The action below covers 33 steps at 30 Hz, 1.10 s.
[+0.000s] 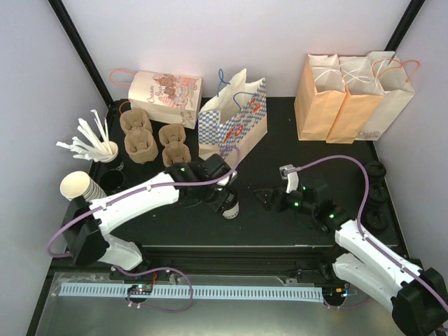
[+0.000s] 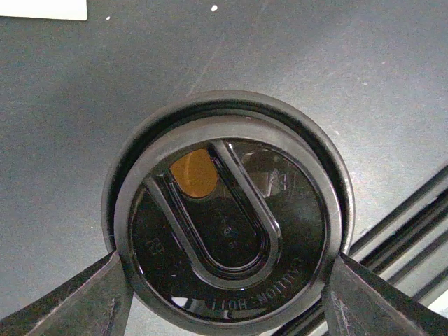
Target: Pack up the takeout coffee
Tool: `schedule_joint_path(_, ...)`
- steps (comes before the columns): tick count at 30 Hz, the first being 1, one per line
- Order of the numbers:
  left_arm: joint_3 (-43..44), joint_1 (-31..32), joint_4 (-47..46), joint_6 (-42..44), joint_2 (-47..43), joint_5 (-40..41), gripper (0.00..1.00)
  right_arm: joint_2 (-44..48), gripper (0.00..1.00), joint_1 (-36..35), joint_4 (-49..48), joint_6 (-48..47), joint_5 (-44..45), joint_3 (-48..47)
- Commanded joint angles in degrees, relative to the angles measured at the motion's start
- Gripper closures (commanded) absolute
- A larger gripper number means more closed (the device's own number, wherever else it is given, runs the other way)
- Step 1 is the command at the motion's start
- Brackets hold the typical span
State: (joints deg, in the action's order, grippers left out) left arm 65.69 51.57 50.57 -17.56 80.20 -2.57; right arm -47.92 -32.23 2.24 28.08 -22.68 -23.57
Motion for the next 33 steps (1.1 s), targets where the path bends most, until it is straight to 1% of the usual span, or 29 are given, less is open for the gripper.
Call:
schedule_joint_path(1,4.7,3.4,3.3,0.3,4.5,7.4,0.35,0.3,0.00,2.6,10.0,5.8,-5.1,-3.1)
schedule_joint_path(4,6.1,5.6,5.1,-0.8,8.1,9.8,0.35,-0.5,0.00,2.6,11.7,5.7,-6.9,-3.5)
schedule_joint_path(7,5.6,6.5,4.6,-1.7,9.6,9.8,0.30,-1.1,0.00,2.6,12.3,5.6,-8.7,-3.2)
schedule_joint_path(8,5.4,6.6,4.4,-2.2,9.6,9.8,0.28,-1.2,0.00,2.6,12.6,5.4,-8.8,-3.2)
schedule_joint_path(15,6.1,6.9,4.7,-4.0,7.4,9.4,0.02,-2.0,0.01,2.6,14.4,3.6,-9.4,-4.0)
schedule_joint_path(21,7.7,6.8,5.0,-5.7,1.0,8.7,0.01,-4.2,0.04,2.5,14.6,3.0,-12.2,-5.8)
schedule_joint_path(24,6.6,5.6,4.1,-6.7,-3.0,7.8,0.01,-4.6,0.09,2.3,14.0,3.7,-13.8,-6.6)
schedule_joint_path(26,4.2,3.2,2.8,-7.5,-6.0,4.1,0.06,-4.9,0.13,2.1,13.5,4.4,-14.1,-7.2)
schedule_joint_path(28,-0.3,-0.4,-0.7,-8.2,-9.8,-1.5,0.14,-5.8,0.17,1.8,13.7,4.9,-14.1,-8.4)
schedule_joint_path(30,-6.1,-4.9,-5.9,-9.4,-13.4,-9.7,0.27,-7.0,0.22,1.4,14.6,5.1,-13.8,-10.1)
schedule_joint_path(31,-9.3,-7.3,-8.8,-10.3,-15.0,-14.4,0.32,-7.7,0.27,1.2,15.2,5.1,-13.6,-11.2)
schedule_joint_path(32,-12.3,-9.4,-12.4,-11.6,-16.7,-18.6,0.37,-8.6,0.31,1.1,15.8,5.3,-13.4,-12.3)
schedule_joint_path(33,-15.4,-11.4,-16.1,-13.0,-18.1,-22.7,0.40,-9.4,0.36,1.0,16.3,5.6,-13.2,-13.3)
